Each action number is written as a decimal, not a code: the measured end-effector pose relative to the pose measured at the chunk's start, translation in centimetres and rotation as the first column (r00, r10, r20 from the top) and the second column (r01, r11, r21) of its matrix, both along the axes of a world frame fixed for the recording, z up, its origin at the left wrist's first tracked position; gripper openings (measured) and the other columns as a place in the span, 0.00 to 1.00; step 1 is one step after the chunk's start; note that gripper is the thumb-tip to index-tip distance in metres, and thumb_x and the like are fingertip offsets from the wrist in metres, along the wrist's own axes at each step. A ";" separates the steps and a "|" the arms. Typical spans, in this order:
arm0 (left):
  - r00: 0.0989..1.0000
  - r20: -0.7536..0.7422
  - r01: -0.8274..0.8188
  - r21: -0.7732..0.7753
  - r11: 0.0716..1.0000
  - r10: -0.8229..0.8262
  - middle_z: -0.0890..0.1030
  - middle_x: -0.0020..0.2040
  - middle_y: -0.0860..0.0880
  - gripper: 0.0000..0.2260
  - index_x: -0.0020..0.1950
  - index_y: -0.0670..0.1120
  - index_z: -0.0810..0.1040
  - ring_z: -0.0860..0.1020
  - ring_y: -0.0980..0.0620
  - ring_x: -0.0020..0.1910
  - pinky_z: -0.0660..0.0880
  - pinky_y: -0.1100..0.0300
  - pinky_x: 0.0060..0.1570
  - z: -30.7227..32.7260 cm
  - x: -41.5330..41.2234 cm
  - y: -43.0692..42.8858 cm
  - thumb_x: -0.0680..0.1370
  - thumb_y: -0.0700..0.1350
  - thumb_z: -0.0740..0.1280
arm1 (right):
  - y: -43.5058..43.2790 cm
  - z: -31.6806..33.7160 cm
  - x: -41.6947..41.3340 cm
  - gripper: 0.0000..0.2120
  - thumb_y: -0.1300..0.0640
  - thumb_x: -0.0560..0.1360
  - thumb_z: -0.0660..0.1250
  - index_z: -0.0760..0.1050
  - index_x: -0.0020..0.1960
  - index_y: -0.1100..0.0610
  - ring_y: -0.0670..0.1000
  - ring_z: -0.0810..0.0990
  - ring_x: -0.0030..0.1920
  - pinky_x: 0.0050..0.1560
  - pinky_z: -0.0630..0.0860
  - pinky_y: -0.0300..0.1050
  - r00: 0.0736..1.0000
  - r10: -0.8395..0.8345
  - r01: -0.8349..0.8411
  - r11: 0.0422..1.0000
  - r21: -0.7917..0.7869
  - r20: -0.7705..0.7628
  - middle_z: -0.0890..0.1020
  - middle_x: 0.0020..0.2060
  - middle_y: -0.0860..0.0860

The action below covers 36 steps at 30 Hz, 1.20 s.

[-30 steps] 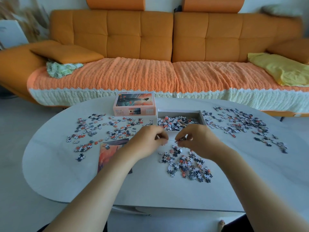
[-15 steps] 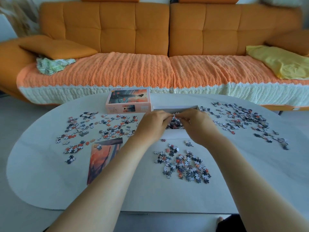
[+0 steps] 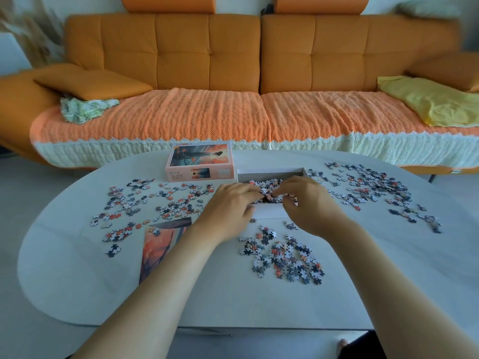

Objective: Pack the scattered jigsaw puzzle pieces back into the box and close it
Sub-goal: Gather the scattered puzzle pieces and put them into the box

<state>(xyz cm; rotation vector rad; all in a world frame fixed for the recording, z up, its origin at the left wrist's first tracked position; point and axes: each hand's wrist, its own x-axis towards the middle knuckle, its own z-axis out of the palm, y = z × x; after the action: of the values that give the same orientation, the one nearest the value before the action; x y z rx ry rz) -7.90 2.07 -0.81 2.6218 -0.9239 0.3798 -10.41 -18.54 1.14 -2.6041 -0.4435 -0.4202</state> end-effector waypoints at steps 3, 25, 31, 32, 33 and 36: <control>0.995 0.095 0.035 -0.109 0.993 -0.024 0.78 0.56 0.53 0.09 0.56 0.48 0.81 0.74 0.51 0.57 0.68 0.55 0.59 0.3 -1.3 -0.2 0.77 0.44 0.66 | -0.3 1.0 -1.3 0.16 0.67 0.73 0.61 0.83 0.45 0.52 0.46 0.79 0.37 0.42 0.78 0.44 0.999 0.014 -0.012 0.997 0.072 -0.031 0.82 0.39 0.45; 0.962 -0.262 0.133 0.198 0.971 -0.079 0.57 0.73 0.56 0.43 0.76 0.56 0.56 0.56 0.54 0.72 0.59 0.52 0.71 -1.7 -6.9 -1.7 0.67 0.75 0.61 | -3.3 2.4 -6.5 0.38 0.39 0.62 0.77 0.67 0.69 0.39 0.46 0.73 0.57 0.60 0.73 0.46 0.777 -0.135 -0.071 0.952 -0.298 -0.615 0.70 0.60 0.43; 0.962 -0.253 0.136 0.102 0.985 -0.107 0.66 0.66 0.56 0.33 0.74 0.53 0.66 0.62 0.55 0.65 0.64 0.53 0.67 -1.9 -6.3 -2.1 0.73 0.66 0.64 | -1.6 1.4 -6.0 0.30 0.46 0.65 0.77 0.74 0.66 0.46 0.46 0.75 0.50 0.51 0.73 0.40 0.817 -0.122 -0.014 0.973 -0.232 -0.563 0.77 0.54 0.45; 0.954 -0.277 0.133 0.057 0.990 -0.112 0.67 0.64 0.57 0.31 0.73 0.53 0.68 0.63 0.56 0.64 0.66 0.54 0.66 -1.8 -6.1 -2.0 0.73 0.64 0.66 | -1.3 1.2 -5.9 0.28 0.47 0.66 0.77 0.75 0.65 0.46 0.46 0.75 0.48 0.49 0.73 0.39 0.827 -0.124 0.008 0.978 -0.208 -0.549 0.78 0.53 0.45; 0.949 -0.294 0.129 0.027 0.991 -0.115 0.68 0.62 0.57 0.29 0.72 0.52 0.69 0.63 0.57 0.64 0.66 0.55 0.65 -1.6 -6.0 -1.8 0.74 0.62 0.67 | -1.1 1.0 -5.8 0.27 0.47 0.67 0.76 0.75 0.65 0.46 0.46 0.75 0.47 0.47 0.72 0.38 0.833 -0.126 0.029 0.982 -0.185 -0.538 0.78 0.52 0.45; 0.945 -0.313 0.104 0.016 0.994 -0.094 0.67 0.63 0.58 0.30 0.74 0.53 0.67 0.62 0.59 0.65 0.64 0.61 0.63 -1.1 -5.6 -1.1 0.74 0.61 0.68 | -0.6 0.6 -5.4 0.29 0.46 0.68 0.76 0.73 0.67 0.46 0.45 0.76 0.47 0.46 0.69 0.36 0.840 -0.121 0.071 0.991 -0.114 -0.528 0.77 0.52 0.43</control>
<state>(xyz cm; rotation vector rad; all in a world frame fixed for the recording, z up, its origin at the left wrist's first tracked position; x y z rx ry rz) -13.53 0.93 -1.92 2.5497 -0.9528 -0.0771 -15.84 -19.15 1.75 -2.6844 -0.1376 0.3117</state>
